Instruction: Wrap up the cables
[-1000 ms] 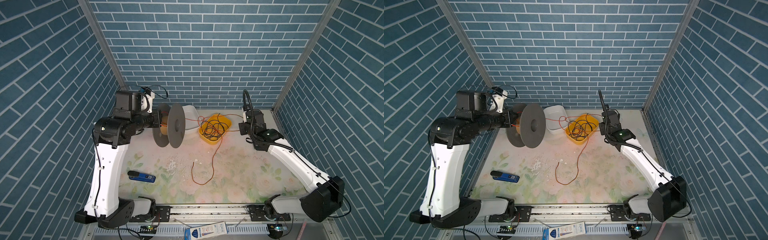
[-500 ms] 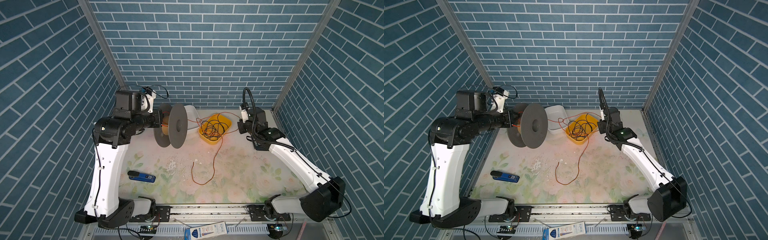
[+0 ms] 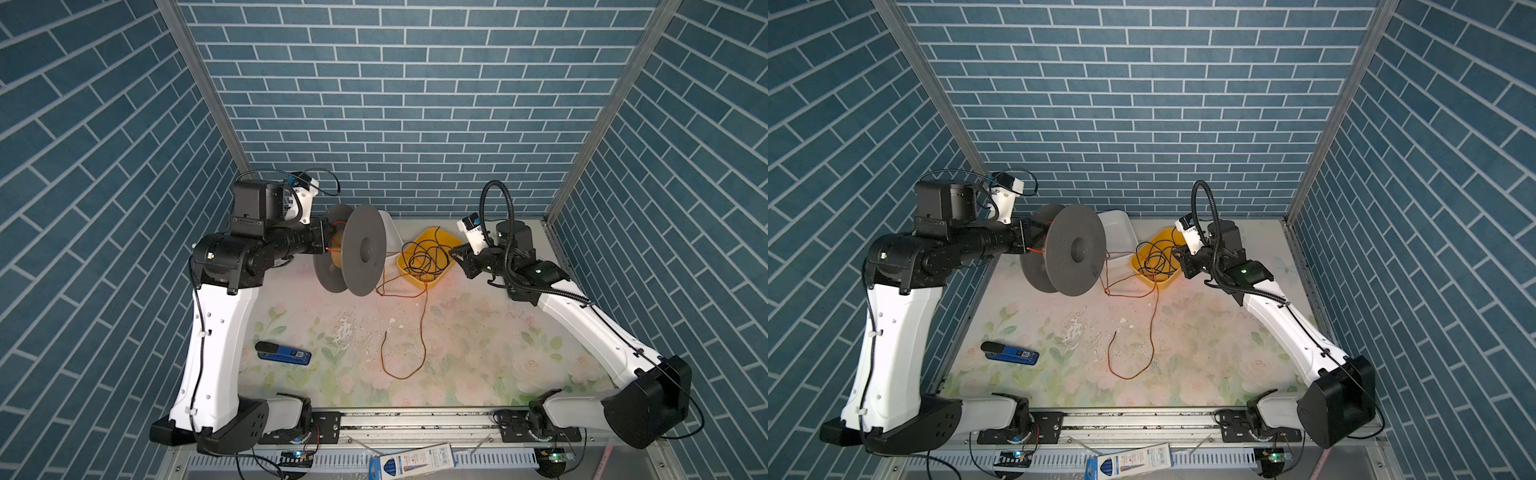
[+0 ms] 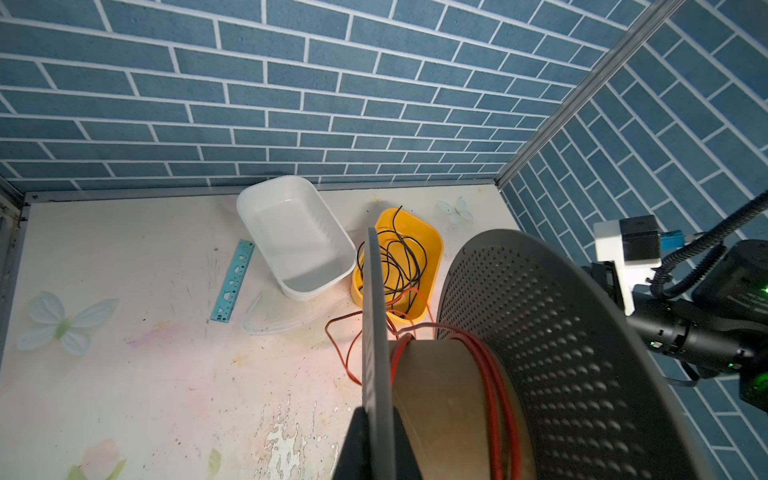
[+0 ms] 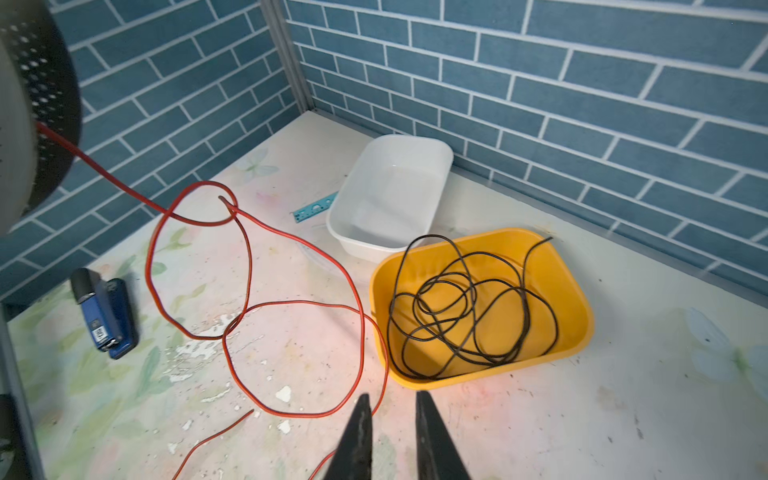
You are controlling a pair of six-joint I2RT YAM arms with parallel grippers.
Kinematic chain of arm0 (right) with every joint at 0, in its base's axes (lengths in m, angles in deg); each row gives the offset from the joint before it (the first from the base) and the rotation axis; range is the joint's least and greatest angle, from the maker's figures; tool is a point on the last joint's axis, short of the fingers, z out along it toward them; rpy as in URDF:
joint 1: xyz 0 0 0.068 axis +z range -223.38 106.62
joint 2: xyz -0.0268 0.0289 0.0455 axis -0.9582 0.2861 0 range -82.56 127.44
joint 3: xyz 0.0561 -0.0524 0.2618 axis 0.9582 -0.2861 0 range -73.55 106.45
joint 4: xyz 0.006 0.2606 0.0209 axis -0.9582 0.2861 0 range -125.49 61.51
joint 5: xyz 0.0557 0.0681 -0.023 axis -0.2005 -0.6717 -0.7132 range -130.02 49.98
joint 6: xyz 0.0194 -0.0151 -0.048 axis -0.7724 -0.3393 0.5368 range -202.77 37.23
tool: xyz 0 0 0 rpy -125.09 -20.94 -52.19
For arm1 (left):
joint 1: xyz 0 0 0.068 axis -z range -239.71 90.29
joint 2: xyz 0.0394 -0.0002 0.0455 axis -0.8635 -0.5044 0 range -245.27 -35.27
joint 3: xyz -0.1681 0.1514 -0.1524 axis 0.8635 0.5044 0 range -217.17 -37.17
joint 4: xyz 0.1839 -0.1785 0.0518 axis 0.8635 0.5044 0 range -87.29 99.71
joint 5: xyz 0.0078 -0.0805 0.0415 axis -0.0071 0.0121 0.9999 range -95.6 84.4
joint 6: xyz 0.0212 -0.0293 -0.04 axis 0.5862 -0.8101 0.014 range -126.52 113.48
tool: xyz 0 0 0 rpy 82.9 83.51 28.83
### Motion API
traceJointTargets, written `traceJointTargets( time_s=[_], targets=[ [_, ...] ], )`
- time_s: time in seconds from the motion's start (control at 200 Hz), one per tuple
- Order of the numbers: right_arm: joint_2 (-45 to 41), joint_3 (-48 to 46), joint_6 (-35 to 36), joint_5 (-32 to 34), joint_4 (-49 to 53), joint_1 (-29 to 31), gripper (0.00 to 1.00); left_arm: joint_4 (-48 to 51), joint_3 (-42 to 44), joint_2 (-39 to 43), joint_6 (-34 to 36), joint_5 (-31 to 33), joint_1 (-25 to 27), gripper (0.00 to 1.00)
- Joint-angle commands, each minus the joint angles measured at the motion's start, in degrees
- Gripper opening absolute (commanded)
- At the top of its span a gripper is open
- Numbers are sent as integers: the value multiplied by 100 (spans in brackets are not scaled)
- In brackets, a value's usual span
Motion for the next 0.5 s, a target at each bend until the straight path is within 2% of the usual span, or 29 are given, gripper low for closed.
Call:
traceJointTargets(
  time_s=[0.0,0.08,0.29,0.405,0.495],
  targets=[
    [209,188,-105,-529,33,14,19,-452,2,96,-31,-241,-37,0],
    [239,120,-234,-731,-83,54,22,-467,-8,102,-66,-236,-31,0],
    [213,-307,-849,-1016,-758,148,39,-419,-137,101,-132,-221,-31,0],
    [155,-624,-1272,-1363,-1304,246,45,-496,-87,139,-188,-213,-30,0],
    [83,-780,-1337,-1278,-1456,442,46,-533,-50,135,-199,-171,-30,0]
  ],
)
